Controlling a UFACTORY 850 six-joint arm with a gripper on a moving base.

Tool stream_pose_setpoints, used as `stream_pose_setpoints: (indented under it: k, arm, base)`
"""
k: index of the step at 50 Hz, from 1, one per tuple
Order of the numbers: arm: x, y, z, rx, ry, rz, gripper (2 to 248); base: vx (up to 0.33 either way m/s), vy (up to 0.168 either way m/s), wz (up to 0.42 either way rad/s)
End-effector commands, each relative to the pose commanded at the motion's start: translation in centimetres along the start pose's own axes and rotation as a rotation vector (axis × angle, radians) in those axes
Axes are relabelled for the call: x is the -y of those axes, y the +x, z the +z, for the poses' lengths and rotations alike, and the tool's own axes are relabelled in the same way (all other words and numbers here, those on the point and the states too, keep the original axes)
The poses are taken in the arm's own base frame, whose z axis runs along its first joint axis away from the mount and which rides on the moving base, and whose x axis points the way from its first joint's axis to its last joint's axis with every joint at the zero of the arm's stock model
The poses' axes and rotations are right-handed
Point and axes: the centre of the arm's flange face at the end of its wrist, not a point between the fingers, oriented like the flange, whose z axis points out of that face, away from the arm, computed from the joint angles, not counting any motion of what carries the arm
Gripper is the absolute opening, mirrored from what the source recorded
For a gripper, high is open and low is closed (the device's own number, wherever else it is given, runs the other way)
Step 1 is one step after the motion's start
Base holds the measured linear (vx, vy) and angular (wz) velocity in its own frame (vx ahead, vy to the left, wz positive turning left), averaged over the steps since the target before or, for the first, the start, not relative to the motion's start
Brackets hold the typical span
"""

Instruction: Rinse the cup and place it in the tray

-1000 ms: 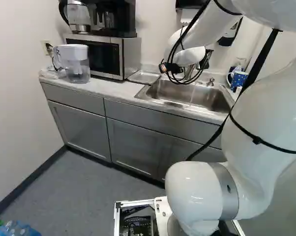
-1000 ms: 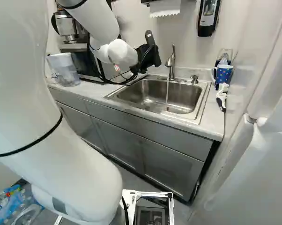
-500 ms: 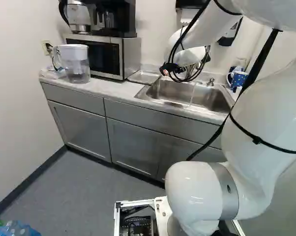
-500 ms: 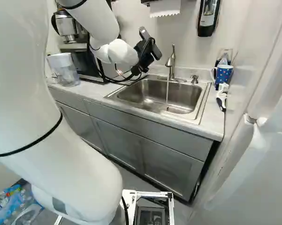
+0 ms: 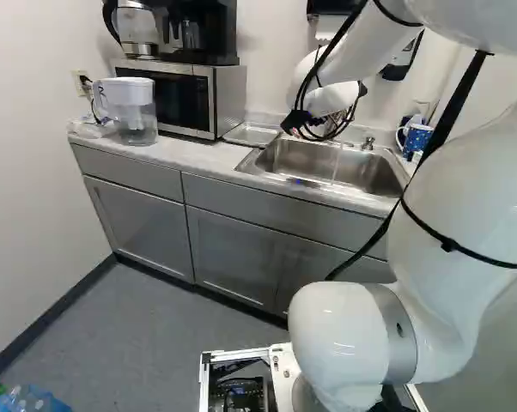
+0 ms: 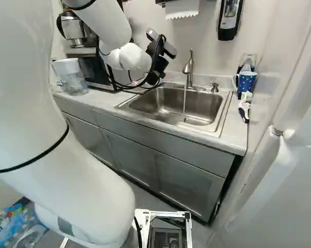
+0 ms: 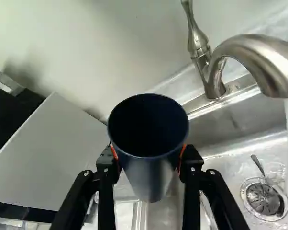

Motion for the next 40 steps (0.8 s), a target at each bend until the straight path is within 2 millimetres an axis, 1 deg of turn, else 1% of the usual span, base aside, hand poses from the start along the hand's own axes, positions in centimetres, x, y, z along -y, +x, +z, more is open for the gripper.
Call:
stream_pose_setpoints:
  k: [40]
  arm:
    - [0.0, 0.0, 0.0, 0.0, 0.0, -0.418, 126]
  base:
    - [0.0, 0.0, 0.0]
